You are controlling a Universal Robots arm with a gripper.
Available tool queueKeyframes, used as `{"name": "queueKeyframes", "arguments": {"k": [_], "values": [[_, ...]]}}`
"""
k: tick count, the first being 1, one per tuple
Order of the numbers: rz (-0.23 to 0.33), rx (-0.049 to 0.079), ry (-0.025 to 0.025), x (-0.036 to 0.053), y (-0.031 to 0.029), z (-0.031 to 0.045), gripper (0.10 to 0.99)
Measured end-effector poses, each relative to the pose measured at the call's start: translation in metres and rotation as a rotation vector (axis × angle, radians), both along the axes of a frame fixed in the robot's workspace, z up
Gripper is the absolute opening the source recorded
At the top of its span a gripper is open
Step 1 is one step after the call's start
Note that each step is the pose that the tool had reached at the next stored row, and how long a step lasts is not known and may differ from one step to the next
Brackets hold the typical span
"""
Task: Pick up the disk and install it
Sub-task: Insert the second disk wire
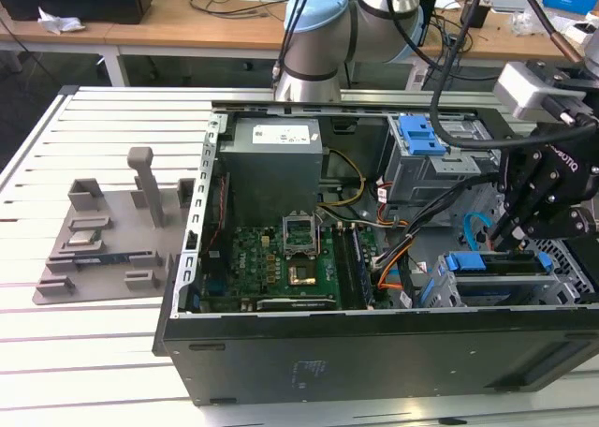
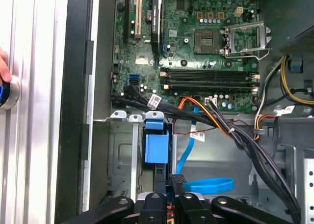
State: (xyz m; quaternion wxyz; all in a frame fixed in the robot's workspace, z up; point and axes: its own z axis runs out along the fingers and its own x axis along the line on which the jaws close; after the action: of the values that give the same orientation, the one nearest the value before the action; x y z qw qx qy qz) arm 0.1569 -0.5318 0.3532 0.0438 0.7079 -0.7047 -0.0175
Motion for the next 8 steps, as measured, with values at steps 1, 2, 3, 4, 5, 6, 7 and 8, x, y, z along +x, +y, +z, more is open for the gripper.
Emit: {"name": "queueKeyframes", "arguments": {"k": [1, 2, 3, 4, 5, 6, 7, 8], "values": [[0.0, 0.0, 0.0, 0.0004, -0.0004, -0.0015, 0.161], [0.001, 0.0, 0.0, 0.0009, -0.0005, -0.0027, 0.161], [0.002, 0.0, 0.0, 0.0018, -0.0005, -0.0048, 0.161], [0.002, 0.0, 0.0, 0.0031, -0.0005, -0.0062, 0.161], [0.003, 0.0, 0.0, 0.0042, -0.0005, -0.0069, 0.161], [0.003, 0.0, 0.0, 0.0048, -0.0005, -0.0074, 0.161], [0.004, 0.0, 0.0, 0.0055, -0.0005, -0.0078, 0.161], [0.004, 0.0, 0.0, 0.0057, -0.0006, -0.0084, 0.161]]}}
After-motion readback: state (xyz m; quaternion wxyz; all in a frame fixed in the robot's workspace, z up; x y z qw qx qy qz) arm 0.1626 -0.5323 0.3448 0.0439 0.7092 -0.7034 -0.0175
